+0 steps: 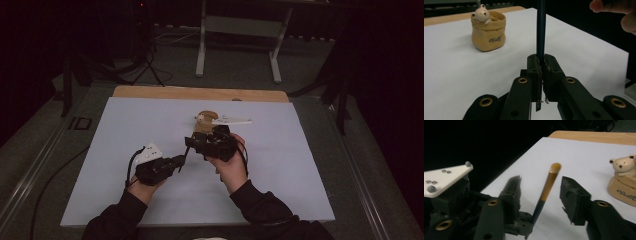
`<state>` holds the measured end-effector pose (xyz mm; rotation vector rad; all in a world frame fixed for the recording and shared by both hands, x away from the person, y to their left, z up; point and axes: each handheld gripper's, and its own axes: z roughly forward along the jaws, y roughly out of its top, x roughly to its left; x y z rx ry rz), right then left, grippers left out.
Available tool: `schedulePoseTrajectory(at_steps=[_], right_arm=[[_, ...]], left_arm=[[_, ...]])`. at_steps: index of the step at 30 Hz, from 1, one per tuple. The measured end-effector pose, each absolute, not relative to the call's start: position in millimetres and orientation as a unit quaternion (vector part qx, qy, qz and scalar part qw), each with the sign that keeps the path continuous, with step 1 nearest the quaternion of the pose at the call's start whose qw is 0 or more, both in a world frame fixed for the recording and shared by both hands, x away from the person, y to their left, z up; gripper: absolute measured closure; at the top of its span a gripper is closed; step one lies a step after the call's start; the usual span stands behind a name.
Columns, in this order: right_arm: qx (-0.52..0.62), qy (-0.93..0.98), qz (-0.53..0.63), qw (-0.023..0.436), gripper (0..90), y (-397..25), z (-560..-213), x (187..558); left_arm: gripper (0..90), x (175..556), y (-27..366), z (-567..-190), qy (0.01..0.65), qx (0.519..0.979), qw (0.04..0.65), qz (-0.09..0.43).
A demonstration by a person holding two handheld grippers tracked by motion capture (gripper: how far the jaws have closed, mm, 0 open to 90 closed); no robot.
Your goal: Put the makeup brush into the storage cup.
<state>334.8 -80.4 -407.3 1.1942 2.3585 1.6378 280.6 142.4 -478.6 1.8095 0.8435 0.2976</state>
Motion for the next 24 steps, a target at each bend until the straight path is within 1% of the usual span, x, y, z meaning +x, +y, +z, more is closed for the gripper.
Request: schedulePoseTrajectory(at_steps=[1,3,4,5,6,9,13,17,22,24], right_arm=[[0.386,0.756,0.528,0.017,56.9,-80.5,-407.5,335.0],[0.389,0.753,0.531,0.012,66.5,-81.6,-407.6,336.1],[0.391,0.751,0.532,0.01,72.4,-82.3,-408.0,336.5],[0.39,0.749,0.535,0.001,81.1,-83.2,-408.7,337.5],[0.388,0.747,0.54,-0.012,82.8,-84.2,-409.6,338.7],[0.396,0.744,0.538,-0.016,83.5,-85.4,-410.6,339.7],[0.387,0.749,0.537,-0.001,83.7,-84.1,-409.4,336.5],[0.38,0.754,0.535,0.004,83.7,-83.0,-407.8,335.6],[0.373,0.758,0.535,0.01,83.8,-82.3,-406.1,335.0],[0.369,0.761,0.534,0.014,83.7,-82.5,-405.4,335.0]], left_arm=[[85.2,279.7,141.2,-478.4,0.352,0.759,0.533,0.127],[85.2,279.0,139.5,-478.0,0.348,0.762,0.531,0.126],[85.2,278.4,139.2,-477.8,0.348,0.762,0.53,0.13],[85.2,278.5,138.8,-477.7,0.347,0.763,0.53,0.127],[85.2,278.5,138.6,-477.8,0.348,0.763,0.529,0.128],[85.2,279.0,138.6,-478.1,0.346,0.765,0.528,0.125],[85.1,279.1,137.2,-477.4,0.348,0.766,0.526,0.124],[84.0,279.2,137.4,-477.2,0.347,0.765,0.53,0.117],[76.2,277.7,133.7,-476.4,0.343,0.77,0.525,0.116],[68.1,277.4,132.5,-476.0,0.349,0.768,0.523,0.119]])
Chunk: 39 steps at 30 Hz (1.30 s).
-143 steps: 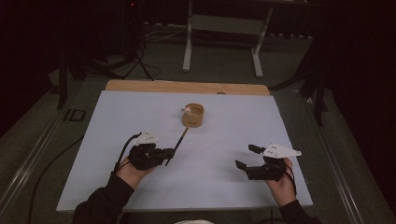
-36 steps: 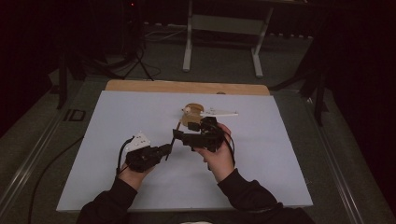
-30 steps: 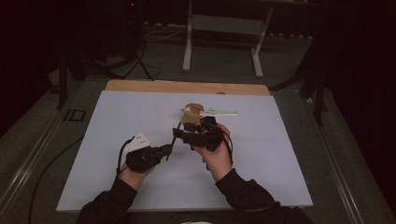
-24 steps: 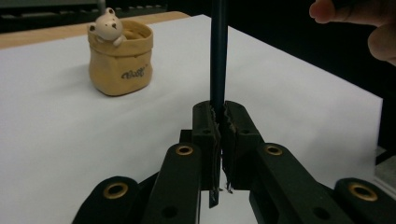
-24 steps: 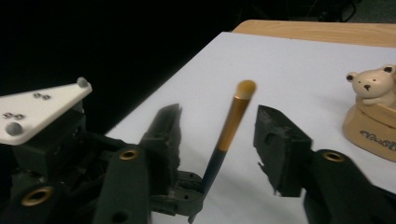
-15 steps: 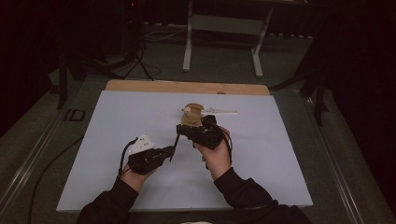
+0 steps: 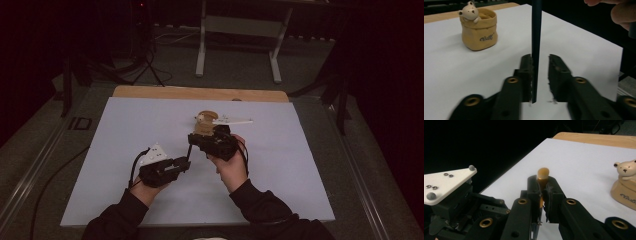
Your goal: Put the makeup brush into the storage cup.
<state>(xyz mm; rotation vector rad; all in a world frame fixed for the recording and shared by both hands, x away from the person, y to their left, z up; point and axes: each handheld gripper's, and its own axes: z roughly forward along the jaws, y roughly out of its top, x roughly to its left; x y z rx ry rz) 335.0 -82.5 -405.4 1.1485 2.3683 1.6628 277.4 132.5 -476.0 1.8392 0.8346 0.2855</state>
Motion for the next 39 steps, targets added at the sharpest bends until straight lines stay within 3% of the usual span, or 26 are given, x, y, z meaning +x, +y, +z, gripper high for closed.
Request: schedulePoseTrajectory(at_steps=[13,18,25,26,39], right_arm=[[0.351,0.767,0.536,0.033,83.8,-90.5,-391.5,336.7],[0.345,0.77,0.535,0.043,83.8,-96.3,-388.0,336.5],[0.337,0.776,0.53,0.058,83.8,-110.1,-382.5,338.8],[0.337,0.777,0.529,0.058,83.8,-112.6,-381.4,339.5],[0.328,0.784,0.521,0.079,83.9,-137.2,-371.8,346.1]], left_arm=[[32.1,277.6,135.6,-473.7,0.379,0.755,0.516,0.144],[18.6,278.0,135.8,-472.0,0.386,0.749,0.52,0.138],[7.8,280.2,137.3,-475.8,0.371,0.76,0.522,0.117],[1.1,279.9,137.9,-476.3,0.365,0.76,0.525,0.115],[0.3,280.8,141.1,-478.7,0.358,0.758,0.534,0.111]])
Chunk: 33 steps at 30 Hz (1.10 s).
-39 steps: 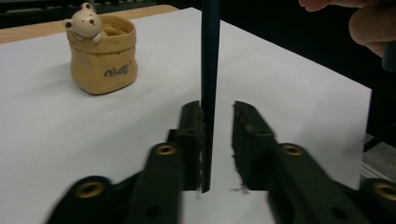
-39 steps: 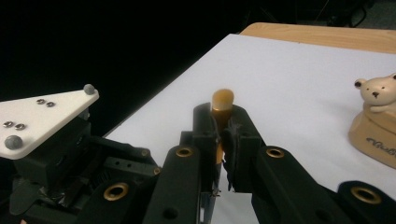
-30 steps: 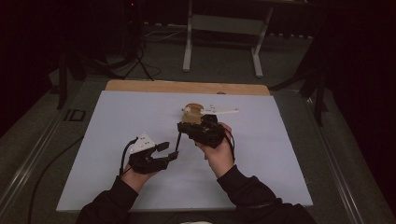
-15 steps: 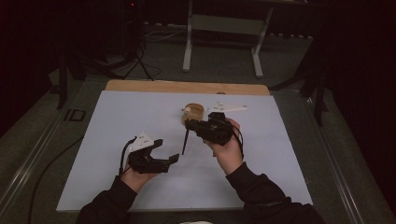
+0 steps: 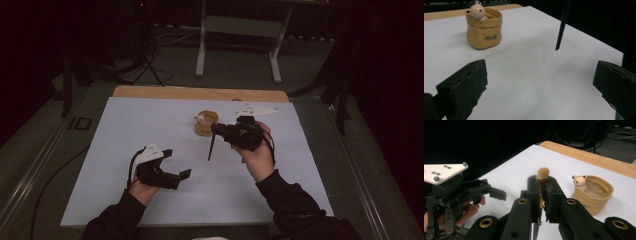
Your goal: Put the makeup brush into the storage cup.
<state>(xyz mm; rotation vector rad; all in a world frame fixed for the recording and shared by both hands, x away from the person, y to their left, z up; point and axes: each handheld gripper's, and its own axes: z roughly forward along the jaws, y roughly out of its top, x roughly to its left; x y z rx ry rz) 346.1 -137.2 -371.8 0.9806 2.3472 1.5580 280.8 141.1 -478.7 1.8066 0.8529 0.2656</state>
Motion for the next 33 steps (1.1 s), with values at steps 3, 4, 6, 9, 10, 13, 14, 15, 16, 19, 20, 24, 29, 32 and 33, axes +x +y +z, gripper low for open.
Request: schedulePoseTrajectory(at_steps=[3,4,6,9,10,13,14,15,16,19,20,24,29,32,33], right_arm=[[0.323,0.788,0.517,0.086,83.9,-140.9,-371.8,347.5],[0.321,0.789,0.517,0.089,83.9,-141.9,-371.6,348.0],[0.318,0.789,0.517,0.093,83.9,-144.1,-370.3,349.8],[0.315,0.789,0.518,0.101,83.9,-146.4,-366.6,352.6],[0.314,0.79,0.516,0.106,83.9,-146.9,-365.1,353.5],[0.312,0.79,0.515,0.114,83.9,-147.8,-360.2,357.1],[0.312,0.789,0.517,0.116,83.9,-148.5,-358.6,358.6],[0.313,0.788,0.517,0.117,83.9,-149.2,-357.0,360.2],[0.314,0.787,0.518,0.121,83.9,-149.7,-355.3,361.8],[0.313,0.784,0.52,0.128,83.9,-151.0,-349.5,366.2],[0.313,0.783,0.522,0.131,83.9,-151.3,-347.2,367.6],[0.316,0.778,0.526,0.137,83.9,-152.1,-337.8,375.1],[0.317,0.771,0.532,0.145,83.9,-152.1,-329.1,382.5],[0.309,0.767,0.539,0.161,83.9,-152.0,-317.5,388.2],[0.309,0.767,0.539,0.161,83.9,-152.0,-317.5,388.2]], left_arm=[[0.3,280.8,141.3,-478.9,0.358,0.758,0.534,0.112],[0.3,280.8,141.5,-479.0,0.36,0.758,0.532,0.116],[0.3,281.0,142.0,-479.1,0.36,0.756,0.535,0.112],[0.3,281.3,142.8,-479.5,0.361,0.755,0.536,0.113],[0.3,281.4,143.1,-479.8,0.364,0.753,0.536,0.114],[0.3,281.9,144.0,-479.9,0.365,0.752,0.537,0.112],[0.3,282.0,144.1,-479.9,0.363,0.753,0.538,0.108],[0.3,281.8,144.1,-479.9,0.364,0.753,0.537,0.111],[0.3,281.7,144.3,-479.9,0.363,0.752,0.538,0.112],[0.3,282.1,144.9,-480.3,0.364,0.752,0.538,0.11],[0.3,282.2,145.1,-480.4,0.365,0.752,0.538,0.109],[0.3,282.5,145.3,-480.6,0.365,0.751,0.539,0.11],[0.3,282.9,145.2,-481.0,0.364,0.755,0.537,0.101],[0.3,282.1,143.9,-481.2,0.359,0.758,0.535,0.102],[0.3,282.1,143.9,-481.2,0.359,0.758,0.535,0.102]])
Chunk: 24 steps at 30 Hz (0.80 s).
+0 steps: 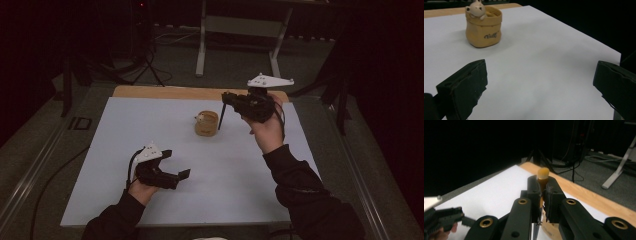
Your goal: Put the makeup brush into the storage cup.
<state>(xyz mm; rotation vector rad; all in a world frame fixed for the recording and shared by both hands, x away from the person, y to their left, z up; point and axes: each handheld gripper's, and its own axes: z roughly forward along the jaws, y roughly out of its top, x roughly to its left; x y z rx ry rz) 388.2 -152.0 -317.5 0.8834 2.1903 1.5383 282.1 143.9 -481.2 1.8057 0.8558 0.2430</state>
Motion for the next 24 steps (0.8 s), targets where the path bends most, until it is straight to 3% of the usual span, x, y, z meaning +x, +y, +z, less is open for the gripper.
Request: schedulePoseTrajectory(at_steps=[12,24], right_arm=[[0.273,0.758,0.555,0.206,83.9,-144.4,-289.3,411.5],[0.28,0.753,0.553,0.221,83.9,-131.1,-293.6,435.4]], left_arm=[[0.3,282.0,143.1,-483.2,0.354,0.758,0.539,0.097],[0.3,281.7,143.2,-482.9,0.348,0.762,0.538,0.096]])
